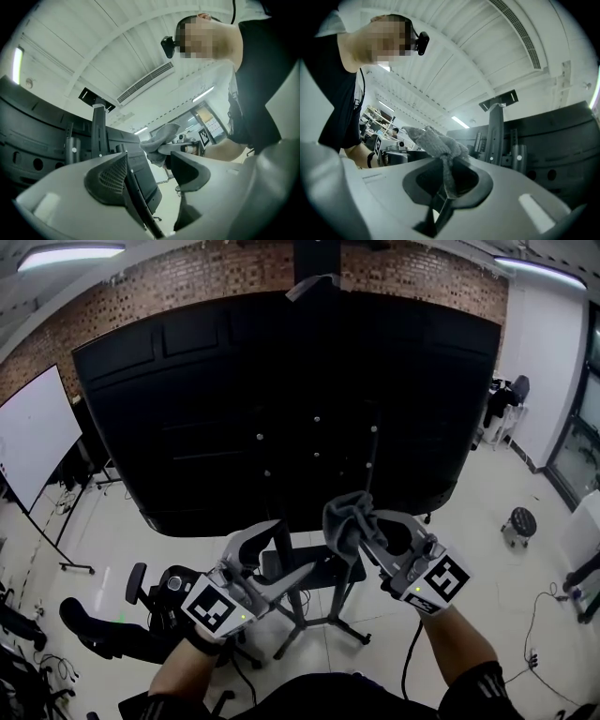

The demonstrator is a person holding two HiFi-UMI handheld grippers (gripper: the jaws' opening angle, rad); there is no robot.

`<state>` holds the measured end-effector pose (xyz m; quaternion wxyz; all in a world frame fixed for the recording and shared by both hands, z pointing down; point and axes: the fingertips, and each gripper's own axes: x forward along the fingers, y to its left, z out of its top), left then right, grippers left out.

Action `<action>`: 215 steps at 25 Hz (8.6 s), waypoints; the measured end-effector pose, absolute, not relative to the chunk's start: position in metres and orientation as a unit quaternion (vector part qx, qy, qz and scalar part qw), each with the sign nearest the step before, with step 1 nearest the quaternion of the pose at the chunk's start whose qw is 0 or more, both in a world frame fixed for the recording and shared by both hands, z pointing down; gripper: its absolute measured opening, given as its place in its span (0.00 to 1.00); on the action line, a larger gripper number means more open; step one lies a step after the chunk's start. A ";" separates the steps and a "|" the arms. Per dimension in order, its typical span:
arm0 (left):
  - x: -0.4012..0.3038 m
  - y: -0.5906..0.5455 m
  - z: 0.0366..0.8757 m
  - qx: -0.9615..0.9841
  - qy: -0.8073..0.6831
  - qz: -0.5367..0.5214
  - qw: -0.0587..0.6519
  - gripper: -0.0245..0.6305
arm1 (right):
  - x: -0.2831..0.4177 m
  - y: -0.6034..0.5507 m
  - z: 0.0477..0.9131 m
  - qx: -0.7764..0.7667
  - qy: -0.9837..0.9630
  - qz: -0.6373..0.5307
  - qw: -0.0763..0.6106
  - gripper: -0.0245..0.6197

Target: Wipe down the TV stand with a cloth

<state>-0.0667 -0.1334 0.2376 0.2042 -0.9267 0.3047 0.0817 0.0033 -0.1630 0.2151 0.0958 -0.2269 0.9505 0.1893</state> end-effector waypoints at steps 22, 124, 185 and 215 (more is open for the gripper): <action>-0.051 -0.210 0.007 -0.894 0.298 0.065 0.327 0.52 | -0.024 -0.268 -0.022 -0.279 0.872 0.399 0.046 0.09; -0.080 -0.275 0.336 -0.903 0.415 0.008 0.111 0.54 | -0.079 -0.371 0.413 -0.204 0.611 0.604 -0.469 0.09; 0.135 -0.308 0.225 -0.919 0.330 0.068 0.204 0.54 | 0.214 -0.438 0.195 -0.442 0.800 0.376 -0.148 0.09; 0.122 -0.310 0.261 -0.913 0.366 0.037 0.179 0.54 | 0.139 -0.420 0.254 -0.350 0.860 0.352 -0.121 0.09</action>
